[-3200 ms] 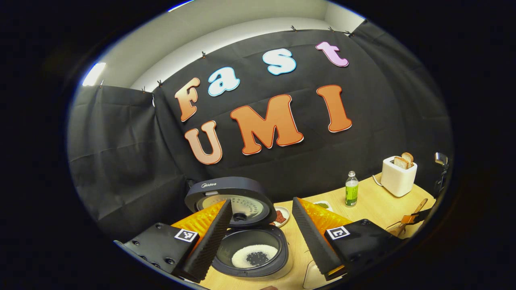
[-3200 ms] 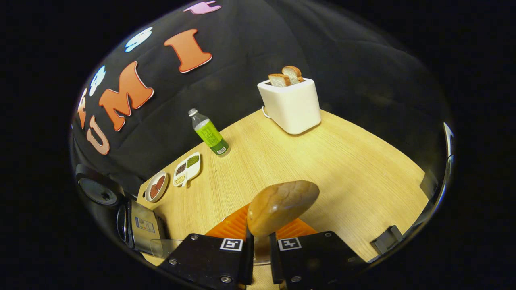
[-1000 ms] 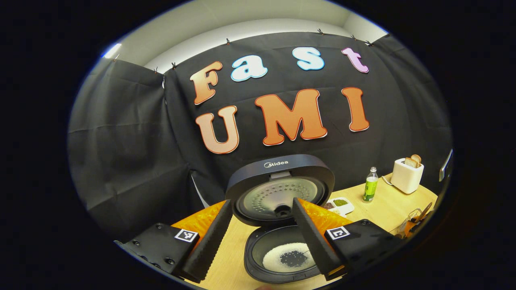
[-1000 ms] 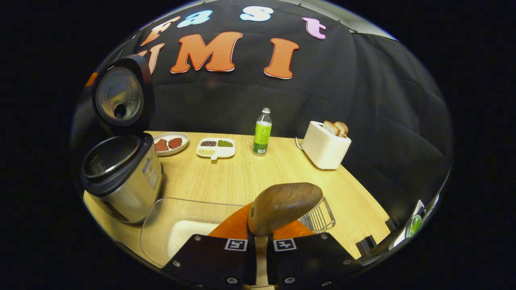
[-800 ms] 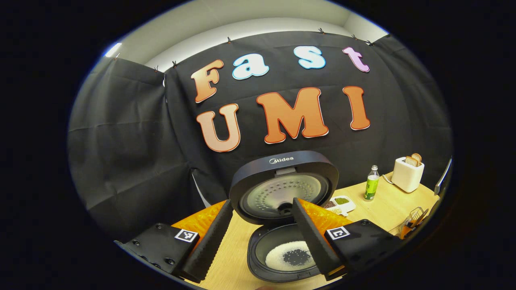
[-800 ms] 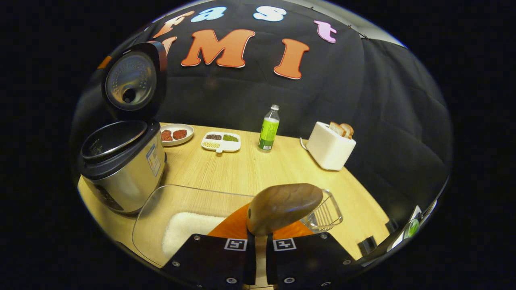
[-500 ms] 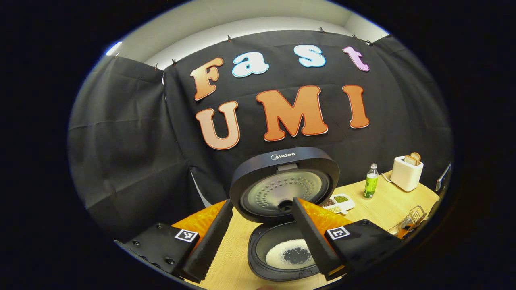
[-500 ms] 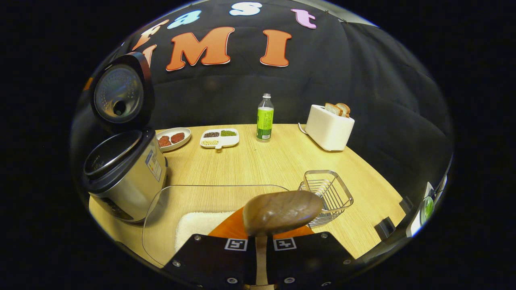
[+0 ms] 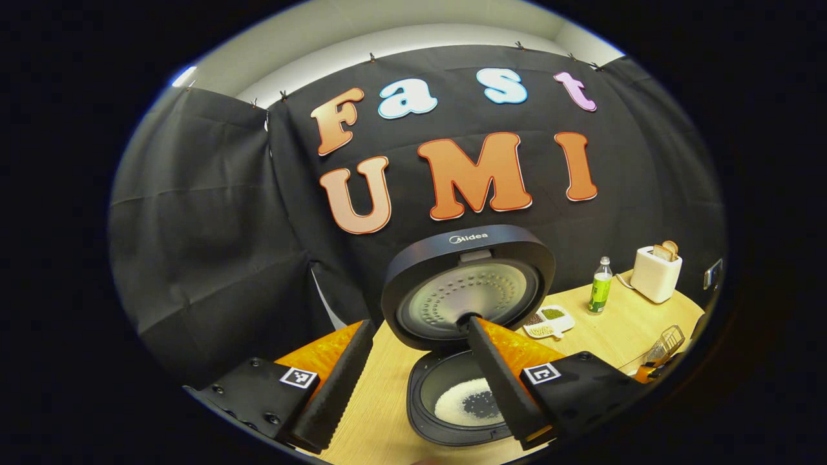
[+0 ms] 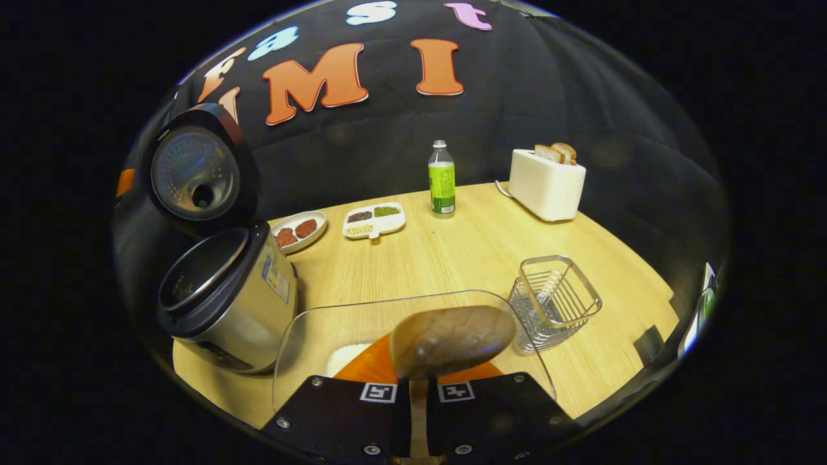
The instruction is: Close the left gripper, press the button to open the rice cooker; take a wooden spoon from the chopstick holder with the right hand, scoop a spoonful of rice and pour it into the rice cooker, then put the wooden spoon back into the chopstick holder.
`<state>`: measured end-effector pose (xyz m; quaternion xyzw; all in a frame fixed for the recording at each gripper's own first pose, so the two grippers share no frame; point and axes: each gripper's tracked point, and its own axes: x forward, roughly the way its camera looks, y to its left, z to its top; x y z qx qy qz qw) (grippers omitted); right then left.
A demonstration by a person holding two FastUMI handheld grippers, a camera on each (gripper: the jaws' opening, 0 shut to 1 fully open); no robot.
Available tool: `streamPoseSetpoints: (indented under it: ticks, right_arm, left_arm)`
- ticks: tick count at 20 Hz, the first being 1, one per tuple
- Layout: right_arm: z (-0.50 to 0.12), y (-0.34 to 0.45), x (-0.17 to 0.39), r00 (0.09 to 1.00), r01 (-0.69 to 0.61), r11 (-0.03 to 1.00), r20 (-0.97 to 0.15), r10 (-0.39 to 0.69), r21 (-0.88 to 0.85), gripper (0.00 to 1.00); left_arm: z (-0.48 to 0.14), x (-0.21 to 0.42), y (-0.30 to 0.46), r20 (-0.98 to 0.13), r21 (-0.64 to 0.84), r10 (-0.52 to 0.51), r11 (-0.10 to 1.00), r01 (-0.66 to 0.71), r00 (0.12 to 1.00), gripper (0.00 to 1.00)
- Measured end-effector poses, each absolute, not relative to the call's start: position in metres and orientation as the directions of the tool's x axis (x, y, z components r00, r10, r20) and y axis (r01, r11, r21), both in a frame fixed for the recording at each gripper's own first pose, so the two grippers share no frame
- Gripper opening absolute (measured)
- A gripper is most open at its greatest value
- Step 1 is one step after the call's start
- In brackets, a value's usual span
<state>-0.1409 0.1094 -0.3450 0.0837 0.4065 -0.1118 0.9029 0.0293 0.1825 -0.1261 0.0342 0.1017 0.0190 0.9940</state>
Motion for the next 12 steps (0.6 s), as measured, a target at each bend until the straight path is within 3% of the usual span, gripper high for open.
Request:
streamPoseSetpoints:
  ticks: [1, 2, 3, 4, 5, 6, 7, 8, 9, 12]
  right_arm:
    - [-0.346, 0.109, -0.142, 0.638, 0.277, 0.958, -0.760, -0.125, 0.075, 0.09]
    - [-0.346, 0.109, -0.141, 0.632, 0.288, 0.954, -0.765, -0.122, 0.086, 0.09]
    - [-0.345, 0.109, -0.142, 0.625, 0.293, 0.951, -0.773, -0.111, 0.100, 0.09]
    - [-0.345, 0.110, -0.142, 0.621, 0.305, 0.944, -0.778, -0.099, 0.124, 0.09]
    - [-0.345, 0.111, -0.141, 0.619, 0.315, 0.937, -0.781, -0.084, 0.149, 0.09]
    - [-0.345, 0.113, -0.140, 0.617, 0.320, 0.932, -0.784, -0.068, 0.171, 0.09]
    - [-0.345, 0.117, -0.140, 0.617, 0.317, 0.929, -0.785, -0.051, 0.189, 0.09]
    - [-0.345, 0.123, -0.138, 0.618, 0.306, 0.931, -0.785, -0.033, 0.201, 0.09]
    - [-0.345, 0.129, -0.136, 0.620, 0.289, 0.935, -0.785, -0.020, 0.204, 0.09]
    - [-0.343, 0.142, -0.130, 0.633, 0.231, 0.956, -0.774, -0.005, 0.183, 0.09]
  left_arm:
    - [-0.126, 0.030, 0.184, -0.199, 0.072, 0.047, 0.997, -0.033, 0.979, 1.00]
    - [-0.125, 0.031, 0.184, -0.198, 0.072, 0.044, 0.997, -0.030, 0.979, 1.00]
    - [-0.125, 0.032, 0.185, -0.194, 0.076, 0.044, 0.997, -0.030, 0.980, 0.93]
    - [-0.123, 0.033, 0.188, -0.189, 0.081, 0.049, 0.996, -0.034, 0.981, 0.93]
    - [-0.124, 0.034, 0.191, -0.191, 0.080, 0.051, 0.996, -0.036, 0.980, 1.00]
    - [-0.125, 0.035, 0.192, -0.194, 0.074, 0.051, 0.997, -0.037, 0.980, 0.93]
    - [-0.127, 0.035, 0.193, -0.199, 0.070, 0.051, 0.997, -0.037, 0.979, 1.00]
    - [-0.128, 0.035, 0.195, -0.202, 0.071, 0.055, 0.997, -0.042, 0.978, 0.93]
    - [-0.128, 0.036, 0.196, -0.204, 0.069, 0.056, 0.997, -0.042, 0.977, 1.00]
    - [-0.125, 0.036, 0.195, -0.200, 0.069, 0.051, 0.997, -0.038, 0.978, 1.00]
